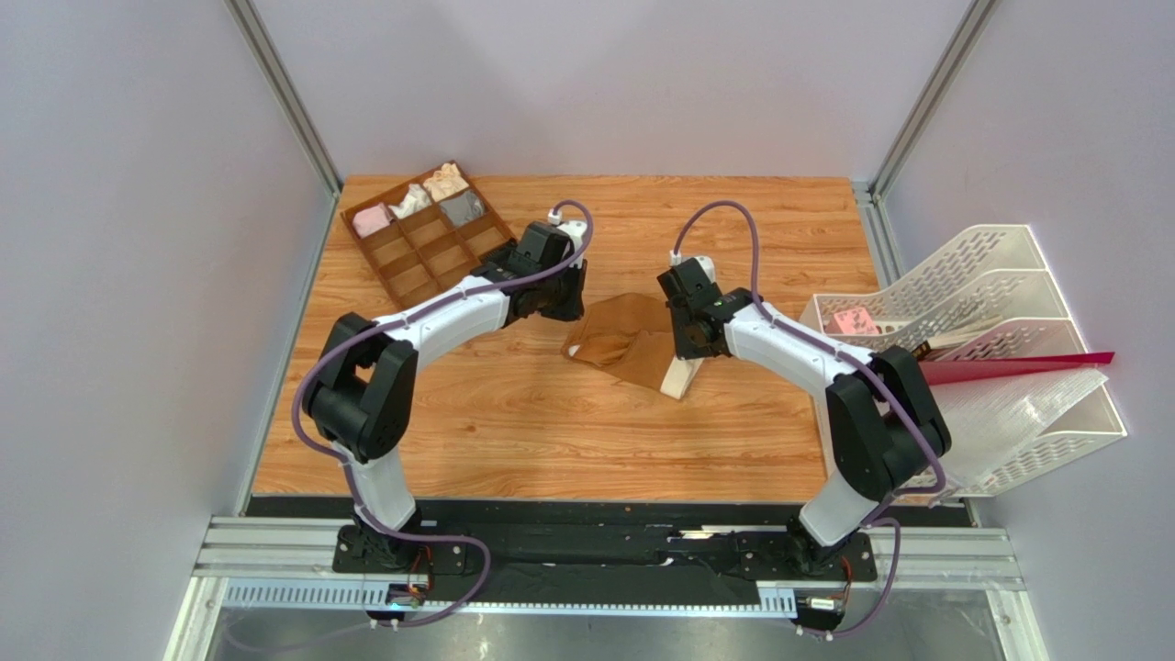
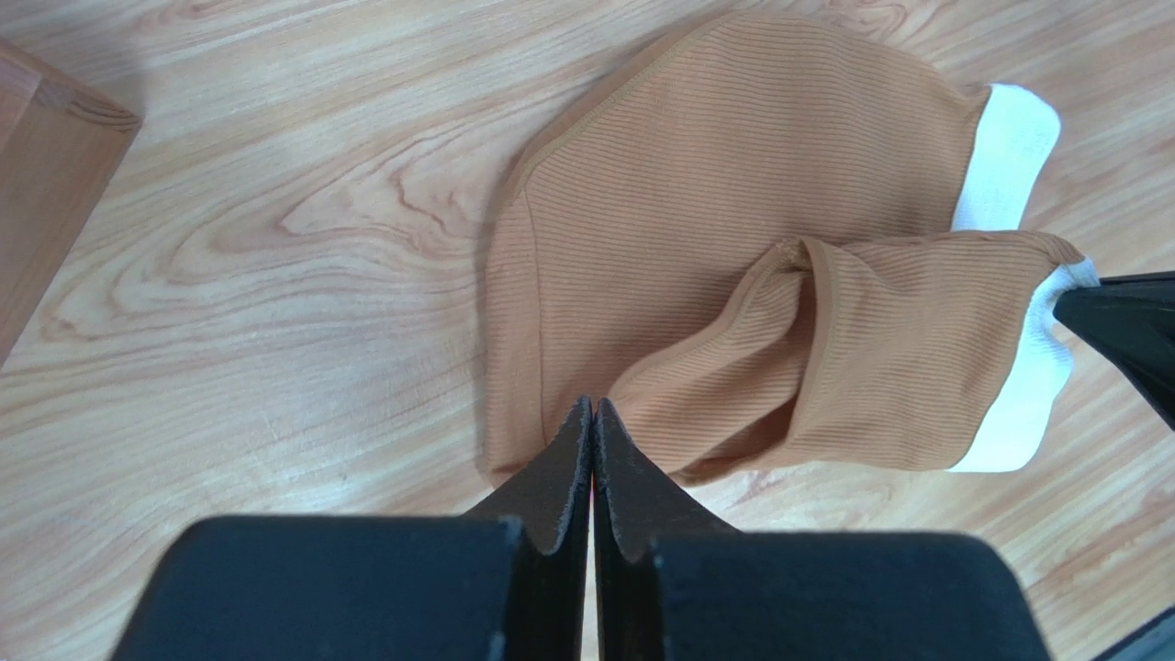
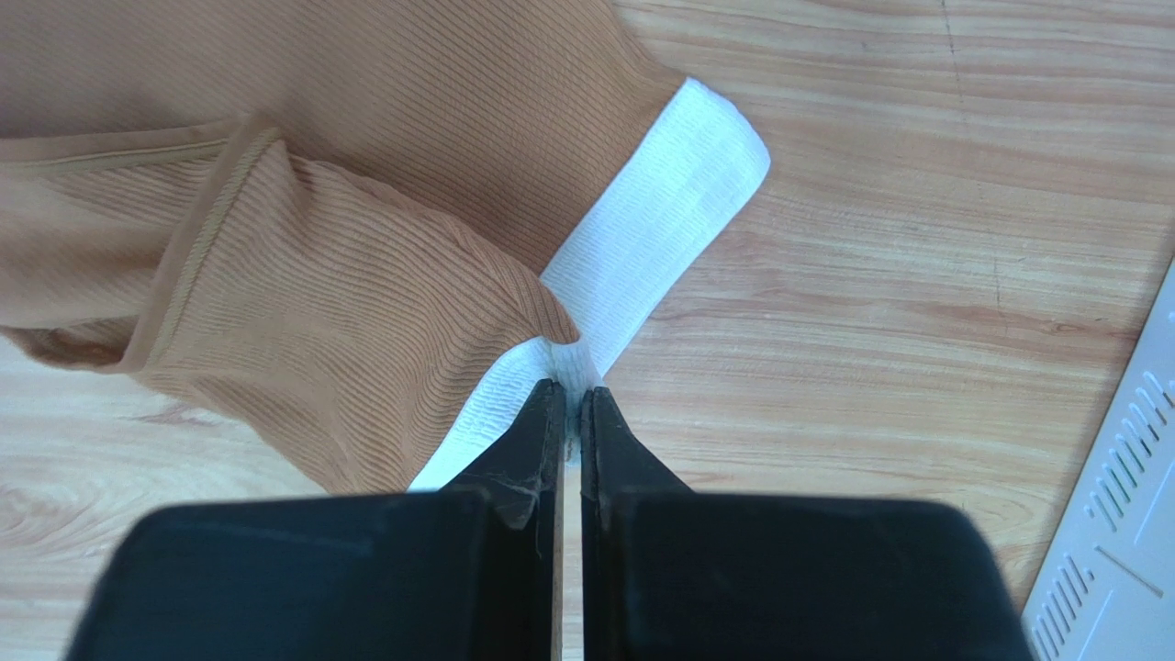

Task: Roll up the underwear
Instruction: Fold the underwear at the center of the board.

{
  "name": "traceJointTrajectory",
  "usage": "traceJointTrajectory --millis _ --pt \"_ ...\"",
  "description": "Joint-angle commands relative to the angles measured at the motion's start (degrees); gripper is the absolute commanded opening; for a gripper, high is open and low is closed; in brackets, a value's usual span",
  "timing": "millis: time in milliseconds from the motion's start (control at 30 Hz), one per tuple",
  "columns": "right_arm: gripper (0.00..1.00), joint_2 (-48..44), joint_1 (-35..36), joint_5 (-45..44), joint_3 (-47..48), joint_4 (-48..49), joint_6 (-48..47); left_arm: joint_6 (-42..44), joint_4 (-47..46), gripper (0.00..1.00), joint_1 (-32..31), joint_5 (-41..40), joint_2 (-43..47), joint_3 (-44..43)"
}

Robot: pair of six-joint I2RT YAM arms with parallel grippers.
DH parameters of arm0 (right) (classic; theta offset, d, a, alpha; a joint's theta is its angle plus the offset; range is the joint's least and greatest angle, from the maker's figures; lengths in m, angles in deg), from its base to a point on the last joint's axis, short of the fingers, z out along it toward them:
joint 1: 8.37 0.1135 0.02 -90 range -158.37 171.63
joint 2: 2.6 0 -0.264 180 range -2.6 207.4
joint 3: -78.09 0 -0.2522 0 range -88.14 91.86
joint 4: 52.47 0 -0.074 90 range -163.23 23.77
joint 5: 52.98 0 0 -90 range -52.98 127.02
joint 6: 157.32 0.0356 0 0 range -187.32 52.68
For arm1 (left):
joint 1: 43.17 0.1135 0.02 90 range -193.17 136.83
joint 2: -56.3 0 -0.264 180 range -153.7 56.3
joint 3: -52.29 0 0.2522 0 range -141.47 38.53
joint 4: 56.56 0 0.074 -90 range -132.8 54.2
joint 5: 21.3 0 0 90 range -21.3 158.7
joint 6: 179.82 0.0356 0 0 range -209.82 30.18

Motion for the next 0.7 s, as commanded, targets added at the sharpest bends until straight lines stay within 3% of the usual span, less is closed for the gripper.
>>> traceJointTrajectory --millis 0,200,433,667 --pt "0.00 1.97 -1.44 -0.48 2.45 0.91 -1.36 0.52 3.03 0.00 0.30 0.90 -2.40 -3.14" --pt "0.00 5.48 -2.59 0.22 2.89 2.40 -1.54 1.05 0.31 0.01 0.30 3.97 0.50 0.54" --pt "0.00 7.69 -3.03 0.40 2.81 3.28 -1.27 0.09 0.41 0.31 0.30 3.71 2.17 3.88" --pt "0.00 8.39 -3.03 0.40 1.66 3.98 -1.01 -1.76 -3.81 0.37 0.39 5.20 2.09 7.31"
